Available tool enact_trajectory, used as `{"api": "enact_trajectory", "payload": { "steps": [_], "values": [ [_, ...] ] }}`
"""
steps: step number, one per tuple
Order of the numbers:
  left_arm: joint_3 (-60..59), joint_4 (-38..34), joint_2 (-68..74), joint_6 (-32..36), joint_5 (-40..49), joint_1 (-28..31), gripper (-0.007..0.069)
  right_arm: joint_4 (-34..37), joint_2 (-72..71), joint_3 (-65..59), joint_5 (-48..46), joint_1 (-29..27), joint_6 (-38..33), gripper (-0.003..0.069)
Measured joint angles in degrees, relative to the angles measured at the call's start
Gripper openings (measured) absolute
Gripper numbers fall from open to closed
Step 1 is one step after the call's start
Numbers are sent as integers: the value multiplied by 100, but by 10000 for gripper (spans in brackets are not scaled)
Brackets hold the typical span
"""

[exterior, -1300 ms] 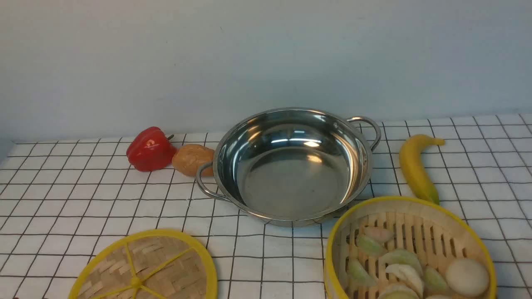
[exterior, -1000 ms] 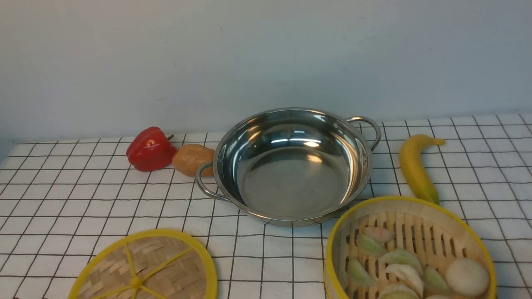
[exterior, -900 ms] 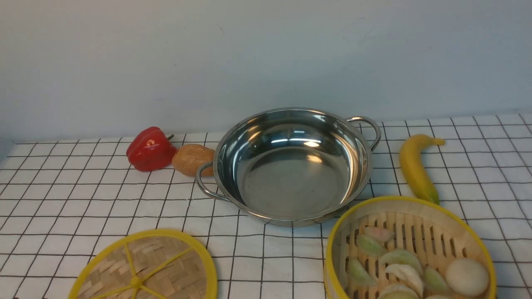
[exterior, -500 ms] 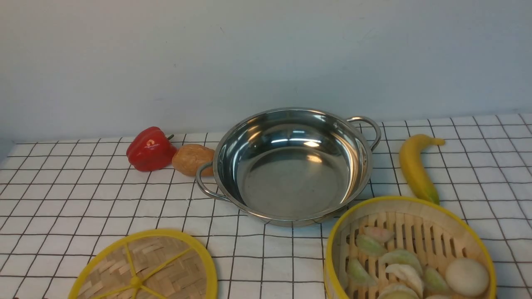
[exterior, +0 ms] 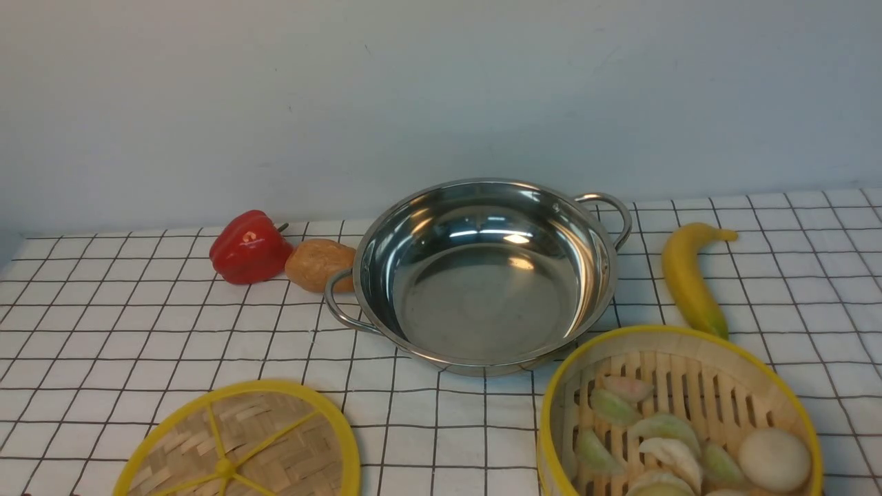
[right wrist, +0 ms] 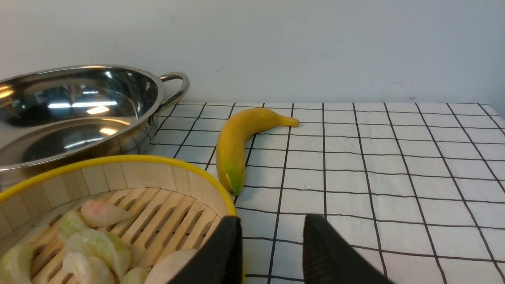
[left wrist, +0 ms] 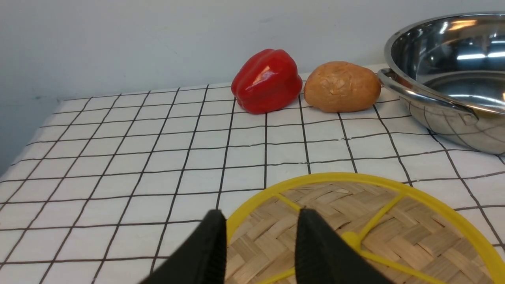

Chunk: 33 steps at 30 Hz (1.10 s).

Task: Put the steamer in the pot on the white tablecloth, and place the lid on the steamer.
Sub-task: 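Reach for and grasp the rim of the bamboo steamer holding the buns with the right gripper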

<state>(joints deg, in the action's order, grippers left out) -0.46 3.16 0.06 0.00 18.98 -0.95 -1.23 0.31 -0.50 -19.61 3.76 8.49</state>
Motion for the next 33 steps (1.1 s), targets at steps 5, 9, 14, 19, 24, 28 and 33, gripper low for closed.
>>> {"api": "enact_trajectory", "payload": {
  "steps": [5,9,14,19,24,28,33],
  "values": [
    [-4,-843,-9,-342,-297,0,243,-192,0,0,0,0,0,243],
    [-4,-1500,-9,-543,-391,0,243,-221,0,0,0,0,0,243],
    [-4,-2045,-9,-554,-398,0,243,-21,0,0,297,0,51,243],
    [-4,-2181,-9,-566,-398,0,243,1267,0,0,934,0,606,243],
    [-4,-2187,-9,-566,-777,0,243,2698,0,0,1308,0,974,243],
    [-4,-2198,-9,-566,-1550,0,243,3523,0,0,1413,0,1060,243],
    [-4,-2204,-9,-570,-2435,0,243,4275,0,0,1424,0,1200,243]
  ]
}}
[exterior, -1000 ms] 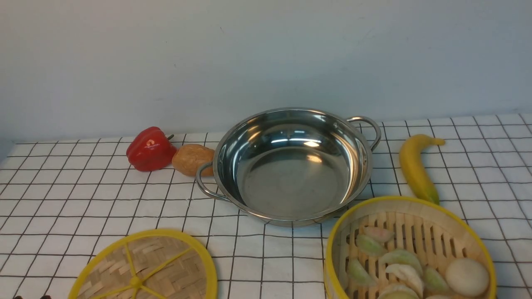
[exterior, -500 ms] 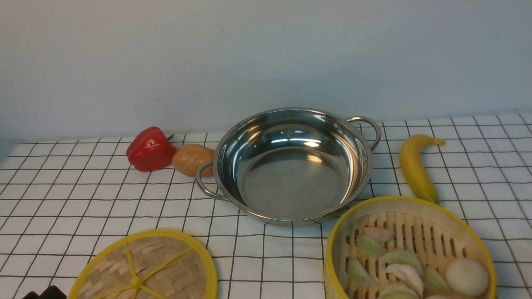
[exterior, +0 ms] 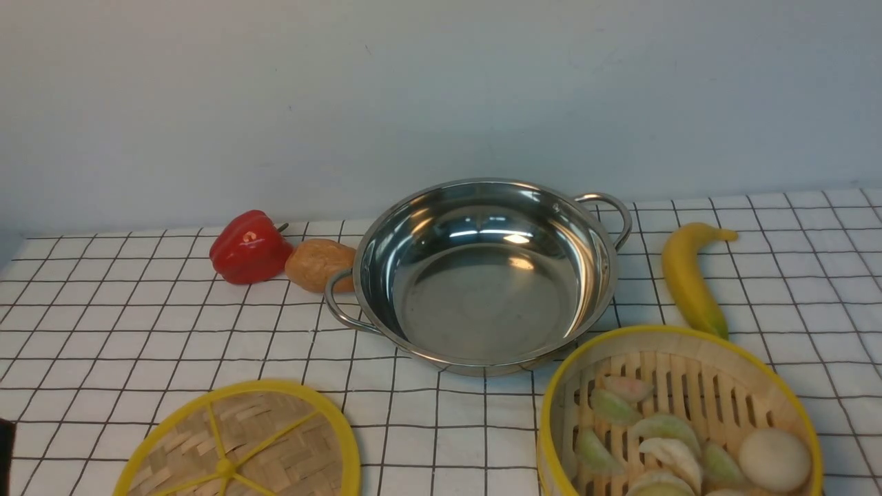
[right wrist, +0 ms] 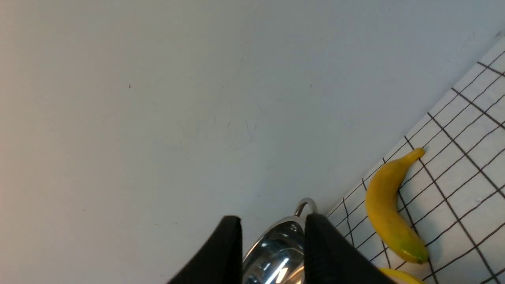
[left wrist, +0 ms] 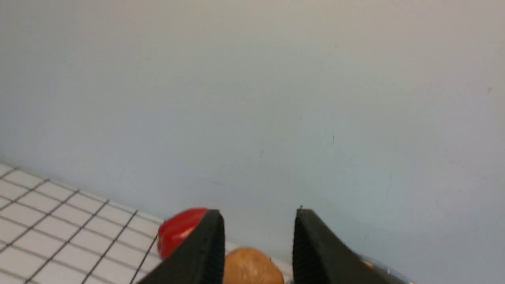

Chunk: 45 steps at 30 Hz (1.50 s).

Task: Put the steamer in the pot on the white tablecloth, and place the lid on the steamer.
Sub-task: 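Reach for and grasp the rim of the bamboo steamer holding the buns with the right gripper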

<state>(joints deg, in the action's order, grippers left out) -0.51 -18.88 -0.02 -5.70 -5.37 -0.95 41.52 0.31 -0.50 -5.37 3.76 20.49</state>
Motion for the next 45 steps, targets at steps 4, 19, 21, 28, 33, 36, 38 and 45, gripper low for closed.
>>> {"api": "enact_trajectory", "payload": {
  "steps": [4,19,21,28,33,36,38,45],
  "values": [
    [0,0,0,0,-509,0,243,169,0,0,20,0,5,243],
    [0,0,0,-140,-1121,0,243,240,0,0,167,0,41,243],
    [0,0,0,-381,-1248,0,243,329,0,0,404,0,101,243],
    [58,248,0,-789,-2182,0,243,-400,-11,726,1583,0,137,243],
    [627,767,97,-677,-1837,0,243,-2141,43,1618,1428,0,158,243],
    [1097,975,443,-472,-1087,0,243,-2998,435,2231,937,0,212,243],
    [1395,1044,843,-350,-581,0,243,-3410,885,2641,458,0,232,243],
    [2032,1138,2193,-250,754,0,243,-3749,2627,3644,-1497,0,172,243]
  ]
}}
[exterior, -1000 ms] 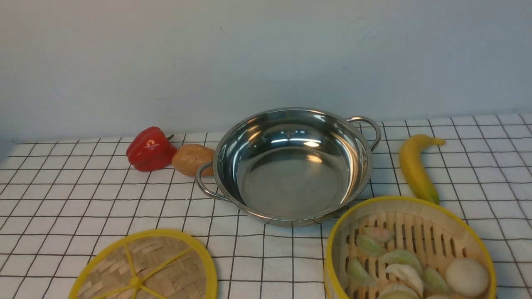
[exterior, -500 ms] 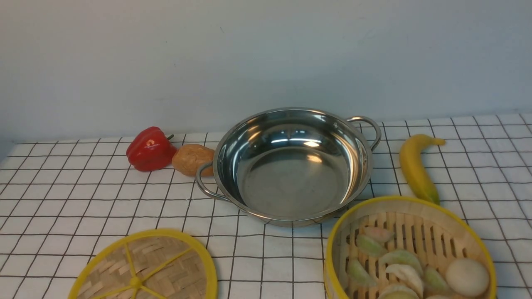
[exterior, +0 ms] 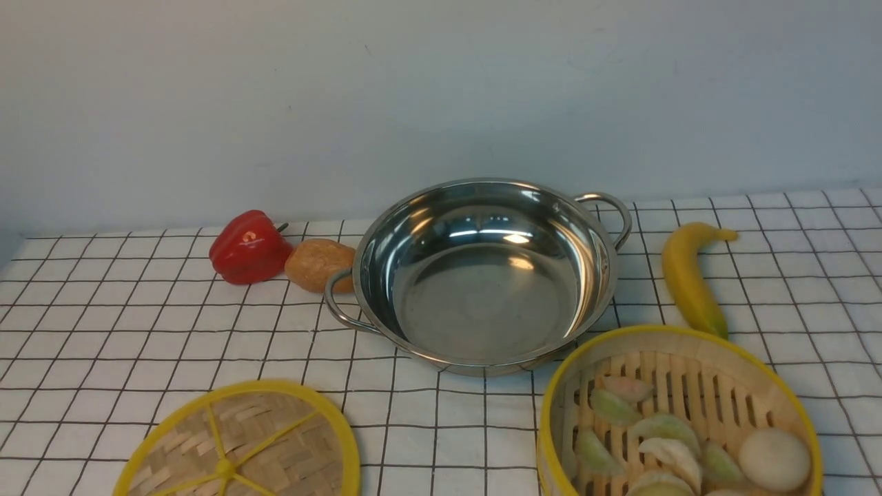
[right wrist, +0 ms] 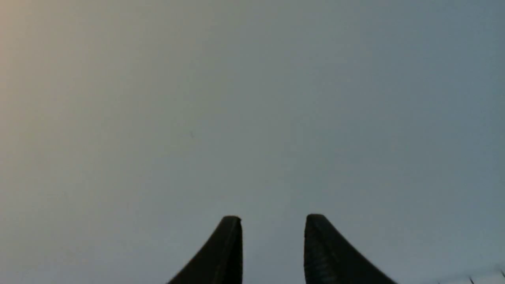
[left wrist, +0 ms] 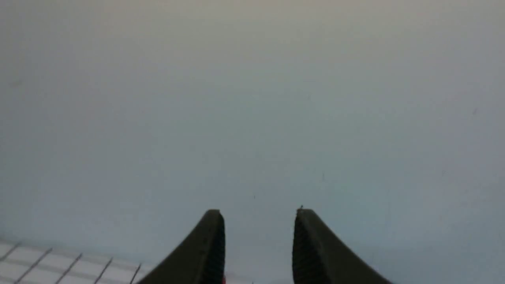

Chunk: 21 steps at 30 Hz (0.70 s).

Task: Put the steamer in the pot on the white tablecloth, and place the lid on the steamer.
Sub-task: 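Reach for and grasp the rim of the bamboo steamer holding the buns with the right gripper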

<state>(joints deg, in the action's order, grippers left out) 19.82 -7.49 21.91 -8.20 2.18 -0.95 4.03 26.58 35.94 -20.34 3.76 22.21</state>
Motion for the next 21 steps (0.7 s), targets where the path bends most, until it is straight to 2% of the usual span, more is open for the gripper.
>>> {"api": "enact_trajectory", "payload": {
  "steps": [3,4,6,10,14,21],
  "values": [
    [63,26,716,4,676,0,243,-5,1182,494,-965,0,-466,243],
    [63,26,757,4,723,0,243,-5,1248,494,-965,0,-466,243],
    [63,26,1276,18,1324,0,243,58,2142,904,-1800,0,-1078,243],
    [74,26,1775,38,1902,0,243,115,3168,1304,-2621,0,-1609,243],
    [284,26,2170,317,2386,0,243,159,4141,1568,-2927,0,-1937,243],
    [923,42,2848,1018,3421,0,243,165,5271,1629,-2935,0,-2420,243]
  ]
}}
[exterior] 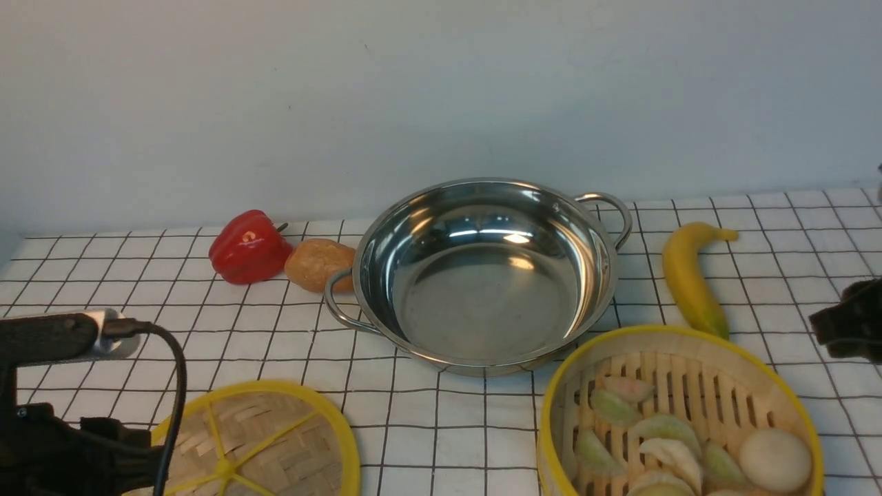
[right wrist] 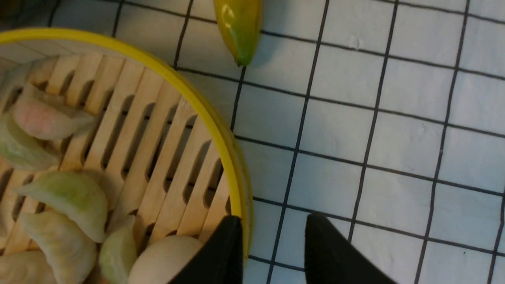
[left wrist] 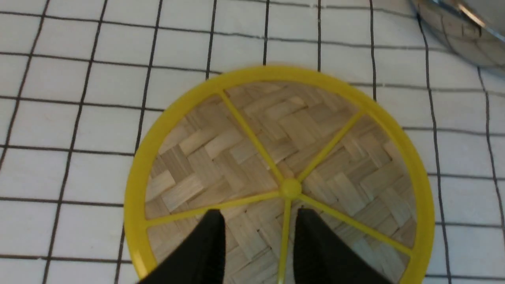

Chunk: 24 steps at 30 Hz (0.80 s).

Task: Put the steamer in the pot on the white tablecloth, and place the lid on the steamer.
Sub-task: 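Reach for and grasp the rim of the bamboo steamer holding the buns with the right gripper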

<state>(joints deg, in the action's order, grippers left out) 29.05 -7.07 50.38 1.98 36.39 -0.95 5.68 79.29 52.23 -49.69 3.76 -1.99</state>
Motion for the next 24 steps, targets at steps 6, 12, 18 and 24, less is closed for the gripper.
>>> {"api": "enact_trajectory", "payload": {
  "steps": [6,12,18,24],
  "values": [
    [219,5,449,361,304,0,243,333,384,0,48,0,-310,243],
    [238,17,806,517,608,0,243,828,482,23,174,0,-846,243],
    [238,22,988,536,732,0,243,900,658,34,215,0,-894,243],
    [251,22,1004,569,736,0,243,900,775,34,316,0,-966,243]
  ]
}}
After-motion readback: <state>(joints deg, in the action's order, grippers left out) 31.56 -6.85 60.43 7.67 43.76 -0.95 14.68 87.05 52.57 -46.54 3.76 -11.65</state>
